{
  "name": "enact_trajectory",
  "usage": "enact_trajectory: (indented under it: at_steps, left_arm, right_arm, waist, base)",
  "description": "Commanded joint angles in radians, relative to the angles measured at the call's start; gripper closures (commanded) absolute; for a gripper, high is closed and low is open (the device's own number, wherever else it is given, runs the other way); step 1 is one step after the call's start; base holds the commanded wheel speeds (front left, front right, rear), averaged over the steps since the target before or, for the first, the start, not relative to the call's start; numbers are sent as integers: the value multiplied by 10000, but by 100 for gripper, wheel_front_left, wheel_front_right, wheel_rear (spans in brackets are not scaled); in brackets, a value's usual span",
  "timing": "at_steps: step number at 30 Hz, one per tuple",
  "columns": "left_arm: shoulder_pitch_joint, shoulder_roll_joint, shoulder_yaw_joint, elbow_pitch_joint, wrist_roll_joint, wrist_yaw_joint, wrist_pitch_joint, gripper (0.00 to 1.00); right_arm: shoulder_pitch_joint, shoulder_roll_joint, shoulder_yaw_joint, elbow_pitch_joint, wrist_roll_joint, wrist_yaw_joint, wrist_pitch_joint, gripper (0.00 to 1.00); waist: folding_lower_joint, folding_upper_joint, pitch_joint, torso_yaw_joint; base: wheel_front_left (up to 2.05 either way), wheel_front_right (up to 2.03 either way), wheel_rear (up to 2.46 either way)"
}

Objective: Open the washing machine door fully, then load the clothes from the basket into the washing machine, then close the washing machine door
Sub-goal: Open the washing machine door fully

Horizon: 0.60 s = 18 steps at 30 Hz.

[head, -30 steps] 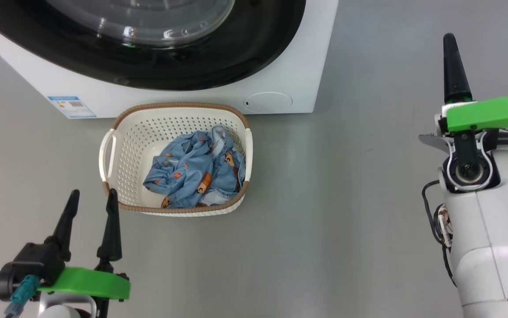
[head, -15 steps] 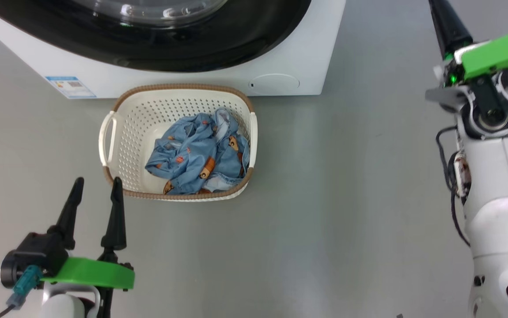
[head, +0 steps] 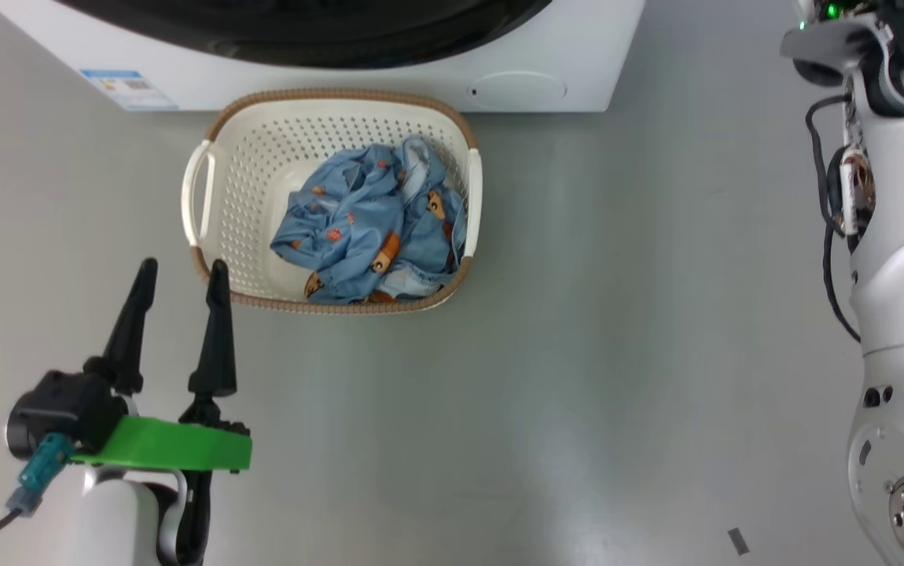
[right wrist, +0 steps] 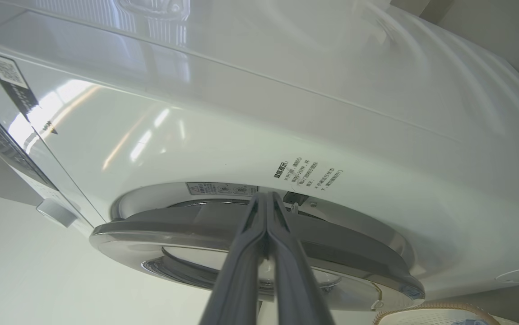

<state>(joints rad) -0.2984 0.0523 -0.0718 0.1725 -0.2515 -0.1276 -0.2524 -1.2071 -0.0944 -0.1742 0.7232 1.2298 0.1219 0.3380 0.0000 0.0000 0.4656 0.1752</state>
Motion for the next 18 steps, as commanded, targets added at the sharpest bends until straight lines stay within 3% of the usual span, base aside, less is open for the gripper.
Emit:
enact_trajectory:
  at_steps: [1,18]
  left_arm:
    - [-244,181,304,-327,-102,-31,-94,0]
    - [-915,100,-117,-717,-135,-31,-94,0]
  right_arm:
    - [-380,252,100,-131,-175,88,108,100]
    - [-2251,421,59,1151,-1377,88,487,100]
  waist:
    - [0,0,314,224]
    - [0,0,1340,682]
  base:
    - [0,0,0]
    - [0,0,0]
